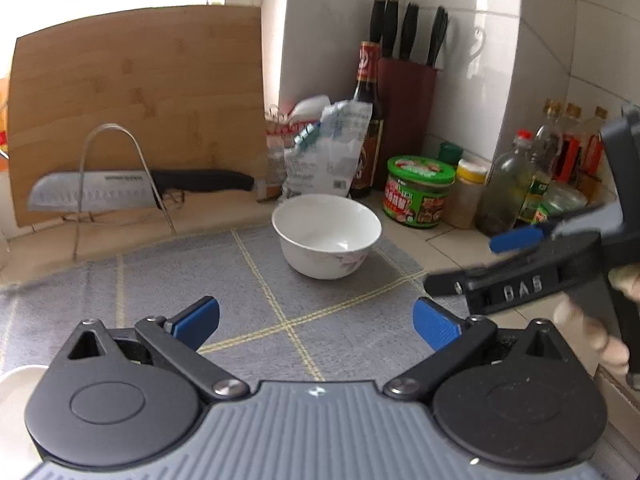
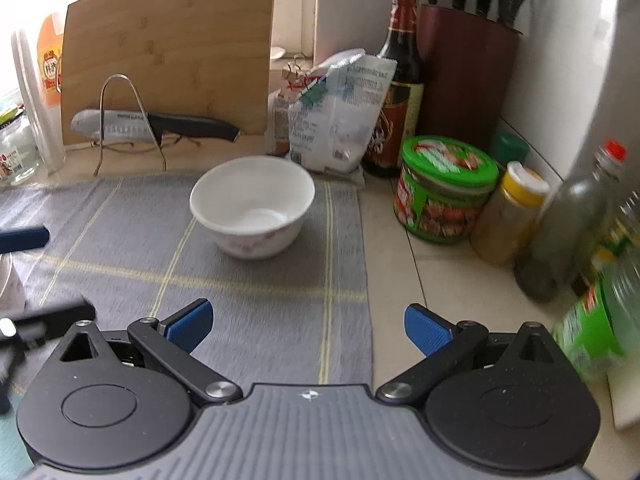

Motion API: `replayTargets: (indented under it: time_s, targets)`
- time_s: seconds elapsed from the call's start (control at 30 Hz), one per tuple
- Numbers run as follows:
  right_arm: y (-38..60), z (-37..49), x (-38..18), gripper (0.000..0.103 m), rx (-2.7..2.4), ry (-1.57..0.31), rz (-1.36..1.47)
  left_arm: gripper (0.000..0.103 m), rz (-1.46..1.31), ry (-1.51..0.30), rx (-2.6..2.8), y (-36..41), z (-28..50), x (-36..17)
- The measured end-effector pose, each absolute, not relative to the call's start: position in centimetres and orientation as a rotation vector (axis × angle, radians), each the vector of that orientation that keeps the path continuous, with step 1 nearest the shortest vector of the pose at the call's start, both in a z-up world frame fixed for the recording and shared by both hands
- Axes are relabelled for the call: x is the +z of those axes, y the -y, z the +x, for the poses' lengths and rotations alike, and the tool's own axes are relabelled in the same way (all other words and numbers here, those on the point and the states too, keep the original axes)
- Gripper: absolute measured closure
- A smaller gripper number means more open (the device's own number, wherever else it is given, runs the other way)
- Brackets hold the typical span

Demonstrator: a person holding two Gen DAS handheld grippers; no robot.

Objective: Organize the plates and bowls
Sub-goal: 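Move both grippers toward the remaining white bowl by the cutting board, then close the right gripper on the rim of the remaining white bowl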

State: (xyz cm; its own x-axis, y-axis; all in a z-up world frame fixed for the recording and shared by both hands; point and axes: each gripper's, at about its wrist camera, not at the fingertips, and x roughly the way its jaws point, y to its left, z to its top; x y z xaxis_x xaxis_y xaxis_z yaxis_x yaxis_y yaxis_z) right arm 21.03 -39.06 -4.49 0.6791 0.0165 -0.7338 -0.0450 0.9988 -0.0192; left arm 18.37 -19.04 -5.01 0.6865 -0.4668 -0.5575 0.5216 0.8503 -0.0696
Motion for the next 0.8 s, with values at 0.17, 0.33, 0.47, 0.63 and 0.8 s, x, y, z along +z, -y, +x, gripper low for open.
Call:
replayTargets:
  time_s: [0.17, 0.33, 0.47, 0.63, 0.8]
  targets:
    - [40.5, 23.6, -4.5, 0.0, 0.085, -0.814, -0.035, 0.001, 0.115, -0.618, -0.503, 21.0, 19.5, -6.2]
    - [41.4, 26.2, -4.5, 0.0, 0.158, -0.806, -0.005, 0.001, 0.139, -0.605, -0.474, 22.9, 20.9, -7.2]
    - [41.2, 28.3, -4.9, 0.0, 0.212, -0.805, -0.019, 0.001, 0.173, -0.587, -0.462, 24.8, 22.0, -8.1]
    - [41.6, 31.2, -5.4, 0.0, 0.303, -0.823, 0.022, 0.001, 0.172, -0.597, -0.452, 26.3, 23.9, -9.1]
    - [42.2, 33.6, -6.1, 0.0, 0.374, -0.853, 0.061, 0.001, 0.18, -0.593, -0.44, 27.4, 25.5, -10.0]
